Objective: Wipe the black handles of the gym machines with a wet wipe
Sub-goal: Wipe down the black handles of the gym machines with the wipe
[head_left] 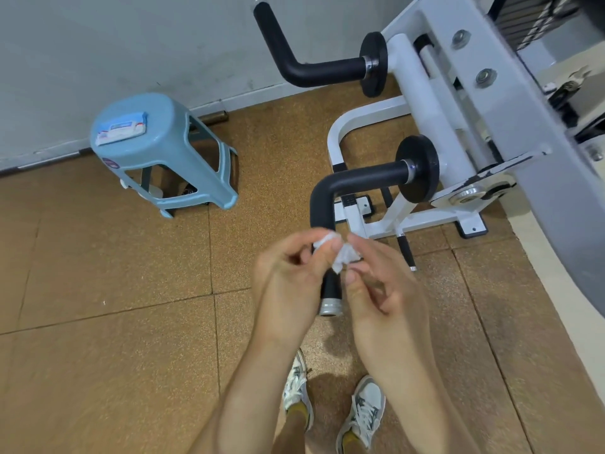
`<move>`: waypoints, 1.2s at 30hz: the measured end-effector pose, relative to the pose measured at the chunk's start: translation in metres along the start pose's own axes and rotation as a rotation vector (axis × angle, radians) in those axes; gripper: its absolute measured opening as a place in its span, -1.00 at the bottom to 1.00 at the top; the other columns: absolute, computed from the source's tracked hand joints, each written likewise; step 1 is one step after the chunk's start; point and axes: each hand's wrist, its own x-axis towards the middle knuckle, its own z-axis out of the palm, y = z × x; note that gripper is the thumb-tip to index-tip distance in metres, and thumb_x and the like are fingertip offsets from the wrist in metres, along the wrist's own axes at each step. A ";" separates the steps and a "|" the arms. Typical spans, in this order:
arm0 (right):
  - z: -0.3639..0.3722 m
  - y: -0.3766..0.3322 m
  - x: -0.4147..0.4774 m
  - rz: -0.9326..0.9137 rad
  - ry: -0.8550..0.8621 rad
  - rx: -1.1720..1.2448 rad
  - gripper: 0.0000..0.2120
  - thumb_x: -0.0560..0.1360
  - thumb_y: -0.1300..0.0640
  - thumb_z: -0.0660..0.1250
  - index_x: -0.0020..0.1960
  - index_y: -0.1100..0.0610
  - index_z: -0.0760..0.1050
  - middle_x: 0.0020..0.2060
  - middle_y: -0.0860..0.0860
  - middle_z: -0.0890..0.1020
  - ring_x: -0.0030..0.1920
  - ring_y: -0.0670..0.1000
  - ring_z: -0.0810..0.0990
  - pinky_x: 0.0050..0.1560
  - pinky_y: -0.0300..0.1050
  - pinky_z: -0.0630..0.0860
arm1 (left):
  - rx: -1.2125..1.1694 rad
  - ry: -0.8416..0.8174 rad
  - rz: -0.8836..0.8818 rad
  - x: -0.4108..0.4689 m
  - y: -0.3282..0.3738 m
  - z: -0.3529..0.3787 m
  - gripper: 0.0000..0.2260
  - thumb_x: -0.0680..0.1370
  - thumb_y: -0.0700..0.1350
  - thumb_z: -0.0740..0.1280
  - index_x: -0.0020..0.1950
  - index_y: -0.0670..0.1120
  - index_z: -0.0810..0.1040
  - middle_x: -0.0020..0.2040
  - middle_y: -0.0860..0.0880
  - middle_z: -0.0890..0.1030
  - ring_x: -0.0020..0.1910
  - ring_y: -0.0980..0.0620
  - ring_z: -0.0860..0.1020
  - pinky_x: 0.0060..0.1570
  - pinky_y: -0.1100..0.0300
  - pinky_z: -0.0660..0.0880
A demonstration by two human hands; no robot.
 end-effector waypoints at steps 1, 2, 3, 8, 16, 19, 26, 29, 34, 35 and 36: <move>0.000 -0.001 0.002 -0.053 -0.007 -0.027 -0.67 0.54 0.25 0.30 0.24 -0.02 0.54 0.13 -0.19 0.55 0.08 -0.16 0.58 0.04 -0.30 0.52 | -0.018 -0.015 0.008 -0.008 0.000 -0.004 -0.91 0.42 -0.03 0.47 -0.10 0.12 0.70 -0.24 -0.12 0.65 -0.20 -0.21 0.57 -0.14 -0.13 0.55; -0.001 -0.001 0.003 -0.108 -0.009 -0.071 -0.71 0.53 0.23 0.32 0.22 0.03 0.57 0.11 -0.15 0.59 0.08 -0.16 0.59 0.05 -0.27 0.54 | -0.012 -0.031 0.014 -0.014 0.001 -0.006 -0.89 0.43 -0.03 0.45 -0.10 0.17 0.70 -0.20 -0.09 0.67 -0.14 -0.18 0.59 -0.08 -0.10 0.55; -0.001 -0.002 0.005 -0.157 -0.003 -0.123 -0.74 0.51 0.21 0.35 0.19 0.05 0.59 0.06 -0.12 0.62 0.04 -0.17 0.60 0.02 -0.27 0.54 | 0.005 -0.040 0.016 -0.015 0.001 -0.007 -0.86 0.44 -0.05 0.44 -0.11 0.20 0.69 -0.18 -0.06 0.66 -0.10 -0.07 0.60 -0.04 0.03 0.55; 0.007 -0.001 0.025 -0.225 0.157 -0.210 -0.93 0.43 0.23 0.45 -0.12 0.10 0.67 -0.27 -0.06 0.64 -0.22 -0.13 0.56 -0.22 -0.34 0.46 | 0.050 -0.050 -0.019 0.018 0.007 -0.006 -0.85 0.48 -0.16 0.42 -0.04 0.09 0.68 -0.11 0.00 0.59 -0.11 0.19 0.55 -0.06 0.39 0.44; 0.005 -0.006 0.029 0.136 0.038 -0.053 -0.67 0.49 0.22 0.34 -0.11 -0.24 0.62 -0.19 -0.21 0.66 -0.15 -0.18 0.62 -0.16 -0.42 0.46 | 0.036 0.053 -0.055 0.041 0.005 -0.002 -0.85 0.41 -0.09 0.50 -0.06 0.08 0.69 -0.10 -0.03 0.62 -0.22 0.22 0.54 -0.15 0.41 0.45; 0.009 -0.009 0.039 0.178 0.055 -0.012 -0.63 0.50 0.23 0.31 0.14 -0.22 0.53 -0.02 -0.20 0.62 -0.10 -0.24 0.59 -0.15 -0.54 0.40 | 0.145 0.027 0.045 0.060 0.008 0.000 -0.85 0.44 -0.11 0.47 -0.08 0.15 0.67 -0.17 0.07 0.63 -0.19 0.23 0.55 -0.10 0.36 0.43; 0.020 -0.014 0.064 0.122 0.121 -0.099 -0.88 0.45 0.13 0.41 -0.07 -0.05 0.67 -0.18 -0.18 0.64 -0.15 -0.16 0.63 -0.07 -0.22 0.55 | 0.389 -0.002 0.166 0.052 0.009 -0.006 -0.76 0.47 -0.18 0.43 0.00 0.16 0.66 -0.17 0.22 0.60 -0.15 0.25 0.55 -0.06 0.30 0.50; 0.024 -0.012 0.075 0.176 0.204 -0.035 -0.95 0.41 0.11 0.46 -0.21 -0.01 0.63 -0.33 -0.10 0.67 -0.26 -0.12 0.64 -0.14 -0.09 0.59 | 0.300 0.001 0.154 0.057 0.013 -0.006 -0.81 0.48 -0.16 0.43 -0.02 0.13 0.67 -0.11 0.18 0.66 -0.10 0.24 0.61 0.01 0.13 0.56; 0.032 -0.009 0.076 0.228 0.225 0.085 -0.83 0.47 0.20 0.38 -0.16 -0.06 0.65 -0.26 -0.15 0.68 -0.17 -0.14 0.65 -0.11 -0.15 0.56 | 0.318 -0.008 0.136 0.053 0.017 0.000 -0.80 0.44 0.02 0.44 0.06 0.08 0.68 0.00 0.24 0.65 0.00 0.36 0.57 0.10 0.32 0.50; 0.031 -0.009 0.074 0.221 0.202 0.066 -0.80 0.50 0.19 0.35 -0.11 -0.09 0.66 -0.22 -0.16 0.67 -0.14 -0.14 0.64 -0.08 -0.12 0.56 | 0.360 -0.005 0.162 0.061 0.018 0.003 -0.80 0.45 -0.01 0.44 0.06 0.07 0.67 -0.01 0.21 0.66 -0.01 0.36 0.56 0.09 0.35 0.48; 0.030 -0.009 0.073 0.218 0.180 0.064 -0.76 0.51 0.20 0.32 -0.07 -0.12 0.65 -0.20 -0.16 0.67 -0.11 -0.13 0.64 -0.06 -0.10 0.56 | 0.393 -0.017 0.185 0.070 0.021 0.006 -0.82 0.47 -0.03 0.43 0.06 0.04 0.68 -0.01 0.17 0.68 0.00 0.34 0.56 0.09 0.35 0.47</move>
